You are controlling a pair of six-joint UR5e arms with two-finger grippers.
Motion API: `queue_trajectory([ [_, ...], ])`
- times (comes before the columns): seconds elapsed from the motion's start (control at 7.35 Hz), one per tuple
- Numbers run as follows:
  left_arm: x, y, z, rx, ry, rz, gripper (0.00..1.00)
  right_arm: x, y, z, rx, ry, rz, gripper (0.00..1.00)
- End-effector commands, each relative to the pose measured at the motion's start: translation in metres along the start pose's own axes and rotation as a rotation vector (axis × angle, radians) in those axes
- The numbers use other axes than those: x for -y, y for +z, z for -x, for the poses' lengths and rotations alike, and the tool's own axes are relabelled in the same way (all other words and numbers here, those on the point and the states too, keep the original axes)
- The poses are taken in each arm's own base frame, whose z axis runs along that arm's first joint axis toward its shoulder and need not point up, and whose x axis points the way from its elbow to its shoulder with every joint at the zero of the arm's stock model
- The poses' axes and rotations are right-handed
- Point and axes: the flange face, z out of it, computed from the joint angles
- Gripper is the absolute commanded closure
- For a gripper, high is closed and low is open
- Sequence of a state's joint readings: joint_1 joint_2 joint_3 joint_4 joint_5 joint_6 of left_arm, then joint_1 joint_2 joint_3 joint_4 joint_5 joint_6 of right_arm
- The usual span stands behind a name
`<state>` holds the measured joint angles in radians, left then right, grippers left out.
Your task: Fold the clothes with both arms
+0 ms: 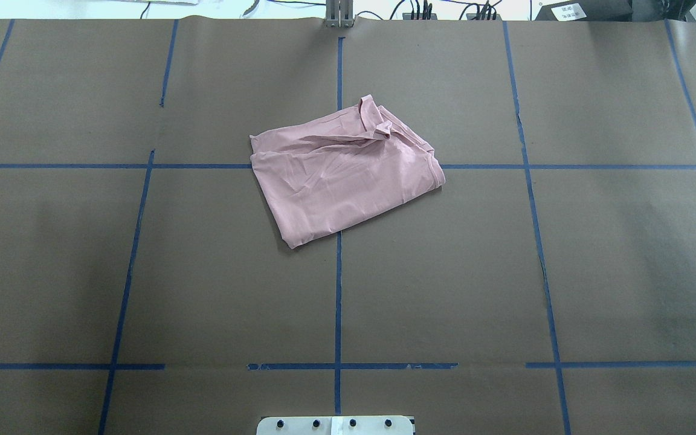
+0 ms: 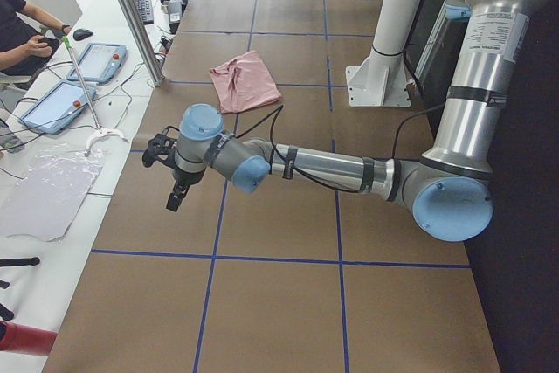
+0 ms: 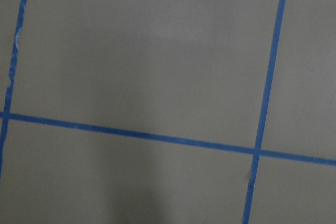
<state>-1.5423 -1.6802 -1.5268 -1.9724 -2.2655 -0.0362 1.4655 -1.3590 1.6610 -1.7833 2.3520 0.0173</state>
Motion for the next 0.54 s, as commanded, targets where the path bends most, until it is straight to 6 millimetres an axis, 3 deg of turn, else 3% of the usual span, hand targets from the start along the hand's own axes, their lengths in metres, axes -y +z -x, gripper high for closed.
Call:
queue_trajectory([
  [0.0,-0.077,0.001,0.046,-0.054,0.096,0.064,0.00,-0.055,0.023,-0.051,0.056,0.049,0.003,0.00],
  [0.14,-0.102,0.014,0.054,-0.054,0.068,0.090,0.00,-0.053,0.017,-0.046,0.047,0.017,-0.022,0.00],
  [0.27,-0.119,0.026,0.067,-0.035,0.054,0.119,0.00,-0.060,0.025,-0.053,0.043,0.031,-0.007,0.00],
  [0.41,-0.115,0.034,0.075,-0.001,0.042,0.141,0.00,-0.068,0.031,-0.060,0.043,0.047,0.005,0.00],
])
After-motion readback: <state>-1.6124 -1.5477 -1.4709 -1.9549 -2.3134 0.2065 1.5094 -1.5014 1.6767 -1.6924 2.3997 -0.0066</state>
